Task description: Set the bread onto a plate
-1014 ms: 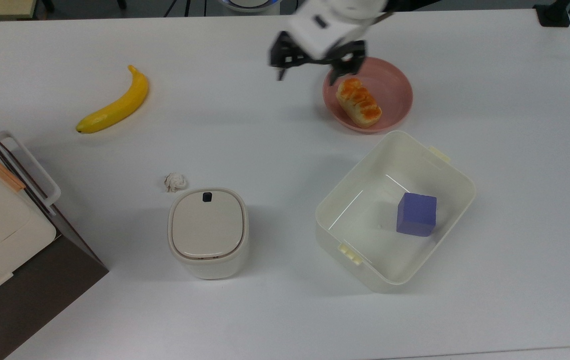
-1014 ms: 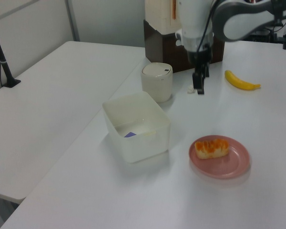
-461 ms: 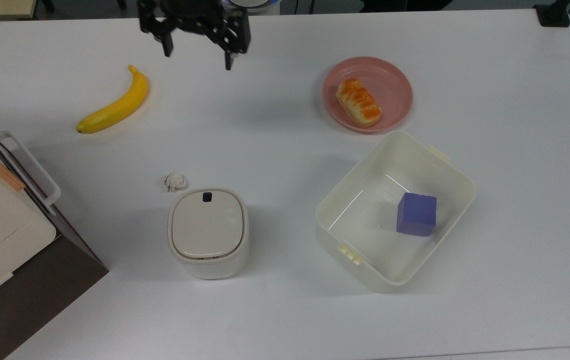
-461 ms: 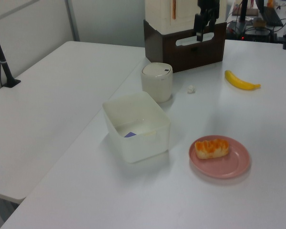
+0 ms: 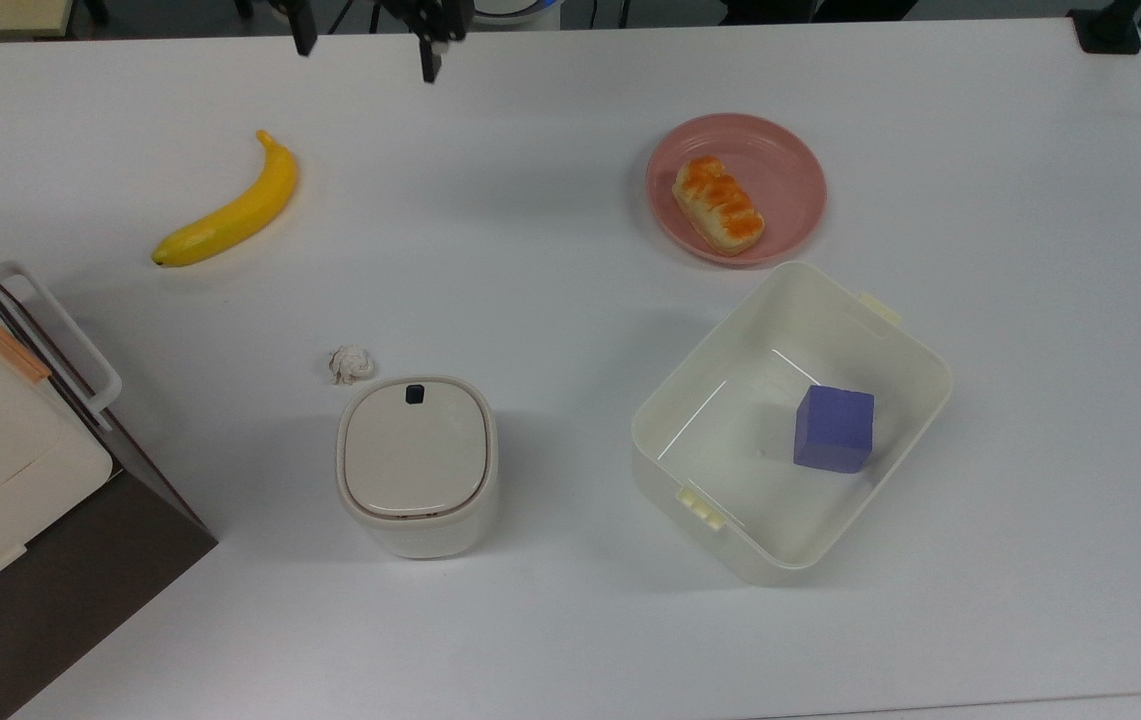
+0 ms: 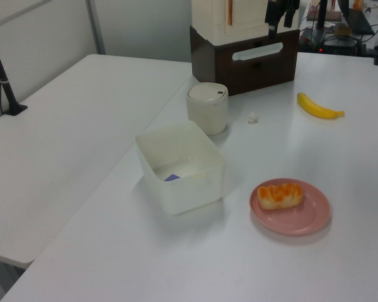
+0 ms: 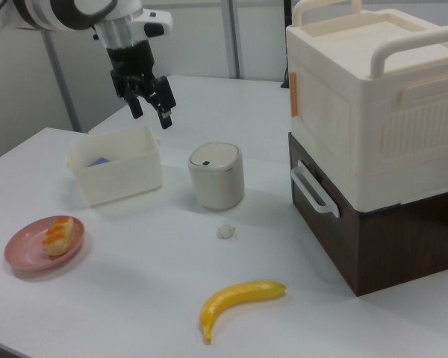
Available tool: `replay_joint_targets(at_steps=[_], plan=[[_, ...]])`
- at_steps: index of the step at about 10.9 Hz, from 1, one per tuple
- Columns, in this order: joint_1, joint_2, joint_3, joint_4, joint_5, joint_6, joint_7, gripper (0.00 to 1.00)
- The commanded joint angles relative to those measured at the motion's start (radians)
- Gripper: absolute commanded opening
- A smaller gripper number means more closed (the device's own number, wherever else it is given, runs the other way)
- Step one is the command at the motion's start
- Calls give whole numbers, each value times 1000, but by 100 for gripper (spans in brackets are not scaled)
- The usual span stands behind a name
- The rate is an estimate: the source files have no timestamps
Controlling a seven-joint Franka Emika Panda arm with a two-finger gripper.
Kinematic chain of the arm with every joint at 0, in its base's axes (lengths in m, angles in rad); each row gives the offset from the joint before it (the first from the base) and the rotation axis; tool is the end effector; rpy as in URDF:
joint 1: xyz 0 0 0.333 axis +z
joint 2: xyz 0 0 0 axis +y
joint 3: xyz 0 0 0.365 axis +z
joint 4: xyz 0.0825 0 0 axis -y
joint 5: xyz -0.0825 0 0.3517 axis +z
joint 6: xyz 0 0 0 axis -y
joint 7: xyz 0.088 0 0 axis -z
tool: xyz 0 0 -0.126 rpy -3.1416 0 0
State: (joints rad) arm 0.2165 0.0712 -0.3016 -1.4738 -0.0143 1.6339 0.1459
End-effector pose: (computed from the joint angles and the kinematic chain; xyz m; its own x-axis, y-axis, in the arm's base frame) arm 0.5540 -0.0415 0.6668 0.9696 -0.2250 0.0961 -0.2280 -0.9734 0.0217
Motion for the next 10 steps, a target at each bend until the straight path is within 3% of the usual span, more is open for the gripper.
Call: replay_joint_targets(at_steps=[1, 10], plan=[[3, -37, 1, -55, 14, -22, -40, 100], [9, -27, 12, -95, 16, -9, -49, 100]])
